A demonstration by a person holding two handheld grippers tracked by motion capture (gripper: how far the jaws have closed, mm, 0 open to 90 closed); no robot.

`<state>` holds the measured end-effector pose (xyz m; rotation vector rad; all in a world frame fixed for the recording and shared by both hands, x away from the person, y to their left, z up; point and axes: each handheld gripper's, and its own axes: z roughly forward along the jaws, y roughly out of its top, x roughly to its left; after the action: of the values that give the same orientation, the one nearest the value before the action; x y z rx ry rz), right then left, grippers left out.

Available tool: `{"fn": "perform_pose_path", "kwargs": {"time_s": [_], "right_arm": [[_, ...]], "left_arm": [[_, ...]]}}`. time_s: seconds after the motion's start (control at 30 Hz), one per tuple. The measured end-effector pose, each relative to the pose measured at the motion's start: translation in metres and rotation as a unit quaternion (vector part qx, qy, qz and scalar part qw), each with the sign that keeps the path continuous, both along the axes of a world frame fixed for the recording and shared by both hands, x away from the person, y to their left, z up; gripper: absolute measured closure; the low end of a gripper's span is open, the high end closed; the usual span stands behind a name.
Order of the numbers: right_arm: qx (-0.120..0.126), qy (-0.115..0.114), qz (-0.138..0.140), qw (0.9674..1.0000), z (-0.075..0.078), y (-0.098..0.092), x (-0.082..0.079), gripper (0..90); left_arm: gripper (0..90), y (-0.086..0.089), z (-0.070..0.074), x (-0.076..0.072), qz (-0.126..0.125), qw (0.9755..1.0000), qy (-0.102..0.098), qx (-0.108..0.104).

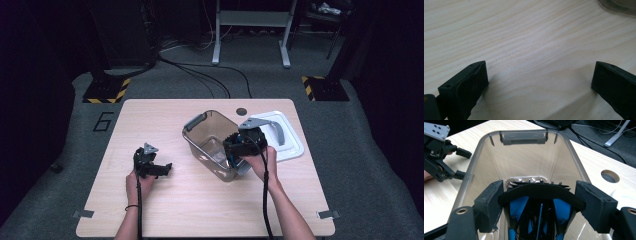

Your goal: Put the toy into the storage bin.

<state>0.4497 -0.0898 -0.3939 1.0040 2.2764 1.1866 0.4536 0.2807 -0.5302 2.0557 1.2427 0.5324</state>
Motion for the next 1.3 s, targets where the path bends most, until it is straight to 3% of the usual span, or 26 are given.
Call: {"fn": "perform_pose_path", "kwargs": {"time_s": [0.57,1.07,1.3], "right_arm": [[-0.009,0.017,0.001,0.9998,-0.013,-0.002,-0.001,24.0],[-0.024,0.027,0.015,0.9992,-0.013,-0.008,-0.005,24.0],[-0.032,0.042,0.02,0.9984,-0.01,-0.011,-0.007,23.9]], "left_arm": [[0.7,0.0,0.0,0.0,0.0,1.0,0.0,0.0],[0.7,0.0,0.0,0.0,0.0,1.0,0.0,0.0],[0.7,0.0,0.0,0.0,0.0,1.0,0.0,0.0]]}}
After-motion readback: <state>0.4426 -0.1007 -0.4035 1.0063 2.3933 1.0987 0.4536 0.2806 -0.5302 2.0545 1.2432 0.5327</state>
